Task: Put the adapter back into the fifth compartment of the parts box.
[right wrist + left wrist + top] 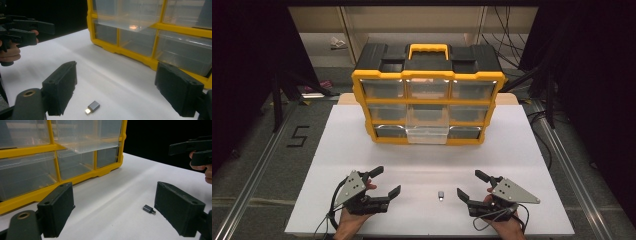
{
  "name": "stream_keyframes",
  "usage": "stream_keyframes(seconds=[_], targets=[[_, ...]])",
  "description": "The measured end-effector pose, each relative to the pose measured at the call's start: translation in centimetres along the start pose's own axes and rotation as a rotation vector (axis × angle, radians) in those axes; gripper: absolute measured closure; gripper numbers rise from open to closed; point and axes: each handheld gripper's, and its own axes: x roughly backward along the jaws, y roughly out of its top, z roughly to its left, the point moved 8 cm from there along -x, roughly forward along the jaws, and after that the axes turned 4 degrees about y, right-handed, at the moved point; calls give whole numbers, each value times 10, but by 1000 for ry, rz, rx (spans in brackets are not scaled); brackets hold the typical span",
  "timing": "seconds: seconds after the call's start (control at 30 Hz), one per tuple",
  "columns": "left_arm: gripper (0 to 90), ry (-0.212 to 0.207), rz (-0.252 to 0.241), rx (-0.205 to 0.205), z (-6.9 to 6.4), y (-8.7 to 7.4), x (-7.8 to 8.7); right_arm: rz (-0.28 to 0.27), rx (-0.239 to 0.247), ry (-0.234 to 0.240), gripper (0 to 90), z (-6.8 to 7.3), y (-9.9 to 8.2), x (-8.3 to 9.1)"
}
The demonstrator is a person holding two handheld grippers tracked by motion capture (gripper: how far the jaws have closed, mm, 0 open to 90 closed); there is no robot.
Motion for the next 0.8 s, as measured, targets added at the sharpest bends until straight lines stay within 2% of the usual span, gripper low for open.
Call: stream_keyframes(seconds=[0.2, 0.33, 0.4, 0.47, 0.53, 0.8], targets=[[158, 0, -2, -1, 0, 0, 0, 0, 6, 0, 189, 1, 1, -1], [158, 0, 0, -2, 0, 0, 0, 19, 22, 0, 194, 1, 0, -3], [158, 0, -1, -1, 0, 0, 0, 48, 33, -5, 222, 1, -3, -6], [157, 1, 1, -4, 0, 0, 0, 99, 40, -28, 218, 0, -8, -10], [158, 0, 0, -5, 0, 0, 0, 137, 35, -30, 215, -1, -12, -13], [157, -10, 2, -13, -3, 0, 0, 206, 34, -20, 215, 0, -18, -21]])
